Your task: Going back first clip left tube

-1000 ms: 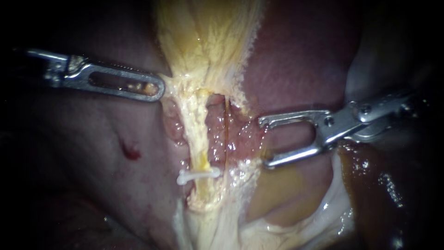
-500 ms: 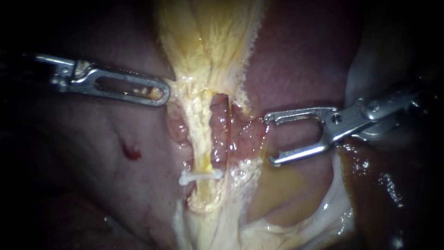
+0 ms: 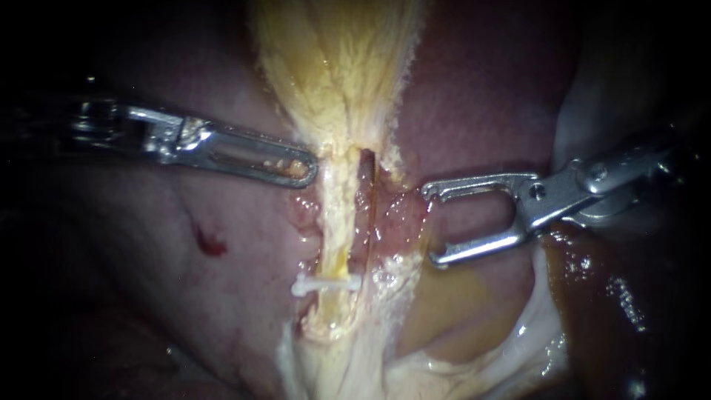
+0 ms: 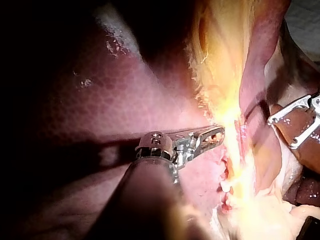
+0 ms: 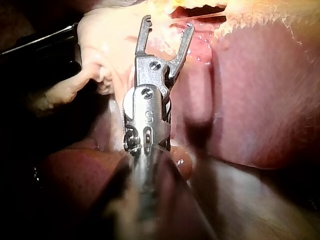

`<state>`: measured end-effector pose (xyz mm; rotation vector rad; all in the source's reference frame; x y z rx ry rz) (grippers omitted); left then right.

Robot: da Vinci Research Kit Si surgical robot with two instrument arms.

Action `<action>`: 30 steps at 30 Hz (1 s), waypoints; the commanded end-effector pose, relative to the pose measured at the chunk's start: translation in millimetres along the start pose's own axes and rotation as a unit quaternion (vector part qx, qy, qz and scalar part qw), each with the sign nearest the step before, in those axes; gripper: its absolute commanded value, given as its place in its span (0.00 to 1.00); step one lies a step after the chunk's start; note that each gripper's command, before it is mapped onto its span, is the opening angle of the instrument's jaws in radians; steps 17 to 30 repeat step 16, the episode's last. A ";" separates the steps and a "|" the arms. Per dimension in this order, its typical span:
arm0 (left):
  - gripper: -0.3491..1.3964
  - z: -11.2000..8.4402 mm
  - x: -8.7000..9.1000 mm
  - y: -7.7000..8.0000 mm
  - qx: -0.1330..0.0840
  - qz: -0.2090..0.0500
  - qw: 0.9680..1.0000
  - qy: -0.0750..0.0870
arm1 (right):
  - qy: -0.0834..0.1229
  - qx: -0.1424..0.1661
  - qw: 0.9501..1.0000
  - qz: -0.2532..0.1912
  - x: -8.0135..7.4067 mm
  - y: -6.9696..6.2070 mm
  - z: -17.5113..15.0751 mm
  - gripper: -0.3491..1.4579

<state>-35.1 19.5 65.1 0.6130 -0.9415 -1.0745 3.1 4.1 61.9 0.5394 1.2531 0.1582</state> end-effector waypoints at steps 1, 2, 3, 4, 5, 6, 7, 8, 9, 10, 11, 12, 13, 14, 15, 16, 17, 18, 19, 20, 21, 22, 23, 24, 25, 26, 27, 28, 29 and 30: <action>0.00 -0.1 0.0 0.3 0.000 0.000 1.000 0.002 | 0.000 0.000 1.000 0.000 0.0 0.0 0.0 0.47; 0.00 -0.1 0.0 0.5 0.001 0.000 1.000 0.002 | 0.000 0.000 1.000 0.000 0.1 0.0 0.0 0.47; 0.00 -0.2 -0.1 0.6 0.001 0.001 1.000 0.002 | 0.000 0.000 1.000 0.000 0.1 0.0 0.0 0.47; 0.00 -0.2 -0.1 0.7 0.002 0.001 1.000 0.002 | 0.000 0.000 1.000 0.000 0.1 0.0 0.0 0.47; 0.00 -0.2 -0.1 0.8 0.002 0.001 1.000 0.003 | 0.000 0.000 1.000 0.000 0.1 0.0 0.0 0.47; 0.00 -0.2 -0.1 0.8 0.002 0.001 1.000 0.003 | 0.000 0.000 1.000 0.000 0.1 0.0 0.1 0.47; 0.00 -0.2 -0.1 0.8 0.002 0.001 1.000 0.003 | 0.001 0.000 1.000 0.000 0.1 0.0 0.0 0.47; 0.00 -0.2 -0.1 0.7 0.002 0.001 1.000 0.002 | 0.001 0.000 1.000 0.000 0.1 0.0 0.0 0.47; 0.00 -0.2 -0.1 0.7 0.001 0.001 1.000 0.002 | 0.001 0.000 1.000 0.000 0.1 0.0 0.0 0.47; 0.00 -0.2 -0.1 0.7 0.001 0.001 1.000 0.002 | 0.001 0.000 1.000 0.000 0.1 0.0 0.1 0.47; 0.00 -0.2 -0.1 0.6 0.001 0.001 1.000 0.002 | 0.001 -0.001 1.000 0.000 0.1 0.0 0.1 0.47; 0.00 -0.2 -0.1 0.6 0.001 0.001 1.000 0.002 | 0.001 -0.001 1.000 0.000 0.1 0.0 0.1 0.47; 0.00 -0.2 -0.1 0.5 0.002 0.001 1.000 0.002 | 0.001 -0.001 1.000 0.000 0.1 0.0 0.1 0.47; 0.00 -0.2 -0.1 0.5 0.002 0.001 1.000 0.002 | 0.001 -0.001 1.000 0.000 0.1 0.0 0.1 0.47; 0.00 -0.2 -0.1 0.5 0.002 0.001 1.000 0.002 | 0.001 -0.001 1.000 0.000 0.1 0.0 0.1 0.47; 0.00 -0.2 -0.1 0.4 0.002 0.001 1.000 0.002 | 0.001 -0.001 1.000 0.000 0.1 0.0 0.1 0.47; 0.00 -0.2 -0.1 0.4 0.002 0.001 1.000 0.002 | 0.001 -0.001 1.000 0.000 0.1 0.0 0.1 0.47; 0.00 -0.2 -0.1 0.4 0.002 0.001 1.000 0.002 | 0.001 -0.001 1.000 0.000 0.1 0.0 0.1 0.47; 0.00 -0.2 -0.1 0.4 0.002 0.001 1.000 0.002 | 0.001 -0.001 1.000 0.000 0.1 0.0 0.1 0.47; 0.00 -0.2 -0.1 0.4 0.002 0.001 1.000 0.002 | 0.001 -0.001 1.000 0.000 0.1 0.0 0.1 0.47; 0.00 -0.2 -0.1 0.4 0.002 0.001 1.000 0.002 | 0.001 -0.001 1.000 0.000 0.1 0.0 0.1 0.47; 0.00 -0.2 -0.1 0.4 0.002 0.001 1.000 0.002 | 0.001 -0.001 1.000 0.000 0.1 0.0 0.1 0.47; 0.00 -0.2 -0.1 0.4 0.002 0.001 1.000 0.002 | 0.001 -0.001 1.000 0.000 0.1 0.0 0.1 0.47; 0.00 -0.2 -0.1 0.4 0.002 0.001 1.000 0.002 | 0.001 -0.001 1.000 0.000 0.1 0.0 0.1 0.47; 0.00 -0.2 -0.1 0.4 0.002 0.001 1.000 0.002 | 0.001 -0.001 1.000 0.000 0.1 0.0 0.1 0.47; 0.00 -0.2 -0.1 0.4 0.002 0.001 1.000 0.002 | 0.001 -0.001 1.000 0.000 0.1 0.0 0.1 0.47; 0.00 -0.2 -0.1 0.4 0.002 0.001 1.000 0.002 | 0.001 -0.001 1.000 0.000 0.1 0.0 0.1 0.47; 0.00 -0.2 -0.1 0.4 0.002 0.001 1.000 0.002 | 0.001 -0.001 1.000 0.000 0.1 0.0 0.1 0.47; 0.00 -0.2 -0.1 0.4 0.002 0.001 1.000 0.002 | 0.001 -0.001 1.000 0.000 0.1 0.0 0.1 0.47; 0.00 -0.2 -0.1 0.4 0.002 0.001 1.000 0.002 | 0.001 -0.001 1.000 0.000 0.1 0.0 0.1 0.47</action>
